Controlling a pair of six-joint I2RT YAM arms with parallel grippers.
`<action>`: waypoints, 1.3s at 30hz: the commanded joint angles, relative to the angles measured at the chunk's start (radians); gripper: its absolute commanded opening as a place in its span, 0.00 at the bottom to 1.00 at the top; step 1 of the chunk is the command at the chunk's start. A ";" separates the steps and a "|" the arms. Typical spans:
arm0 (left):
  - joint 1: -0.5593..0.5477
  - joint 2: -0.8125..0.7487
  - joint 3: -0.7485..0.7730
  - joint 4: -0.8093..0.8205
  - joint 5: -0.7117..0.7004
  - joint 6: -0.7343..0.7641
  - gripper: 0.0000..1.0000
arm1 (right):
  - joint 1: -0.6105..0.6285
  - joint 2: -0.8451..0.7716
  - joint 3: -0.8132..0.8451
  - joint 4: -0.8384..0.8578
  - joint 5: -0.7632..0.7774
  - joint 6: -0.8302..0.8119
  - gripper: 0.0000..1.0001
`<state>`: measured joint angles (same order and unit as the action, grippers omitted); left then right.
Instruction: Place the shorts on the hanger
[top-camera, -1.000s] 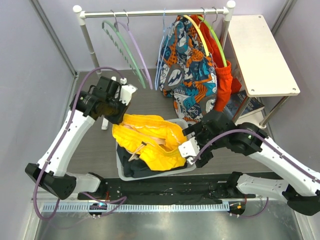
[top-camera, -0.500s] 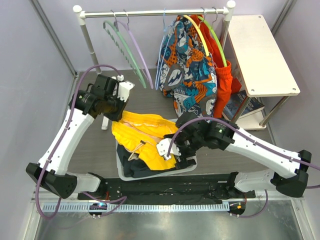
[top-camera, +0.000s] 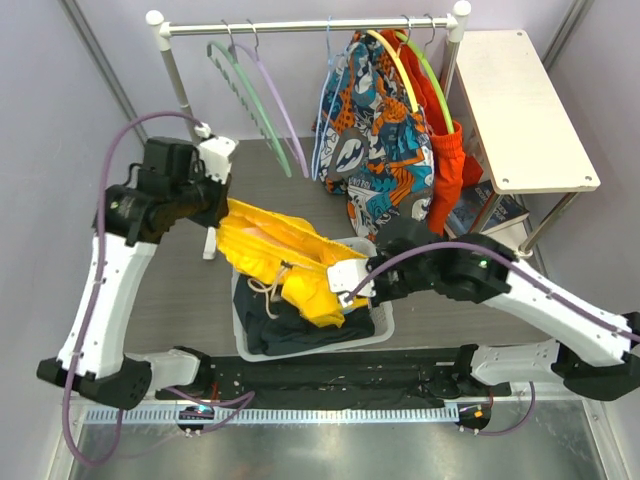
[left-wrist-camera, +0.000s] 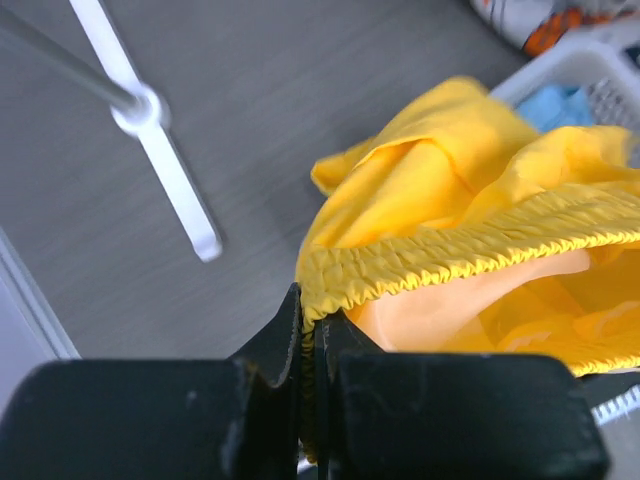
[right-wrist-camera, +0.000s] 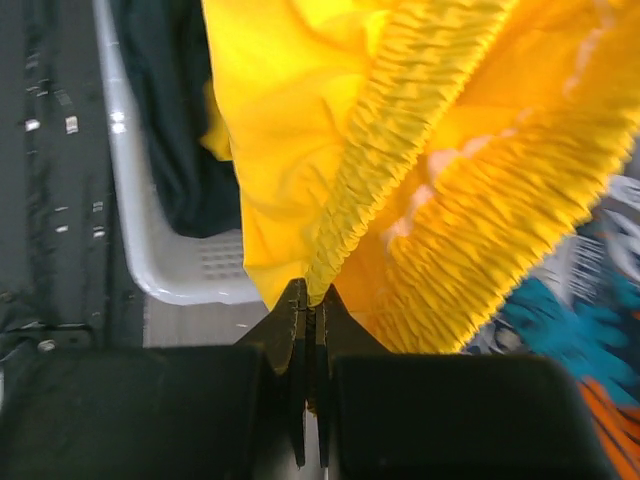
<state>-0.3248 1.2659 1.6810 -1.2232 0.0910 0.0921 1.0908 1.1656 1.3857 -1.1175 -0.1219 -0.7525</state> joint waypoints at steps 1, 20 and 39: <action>0.013 -0.083 0.225 0.034 -0.005 0.053 0.00 | -0.009 -0.064 0.215 -0.090 0.267 -0.027 0.01; 0.013 -0.125 0.681 0.369 0.144 0.002 0.00 | -0.009 -0.098 0.710 0.265 0.389 -0.567 0.01; 0.013 -0.295 0.138 0.190 0.114 0.025 0.00 | -0.009 -0.273 0.158 0.308 0.367 -0.449 0.01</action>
<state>-0.3248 0.9787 1.9896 -0.9497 0.2836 0.0273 1.0920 0.9375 1.6417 -0.7456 0.1436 -1.3453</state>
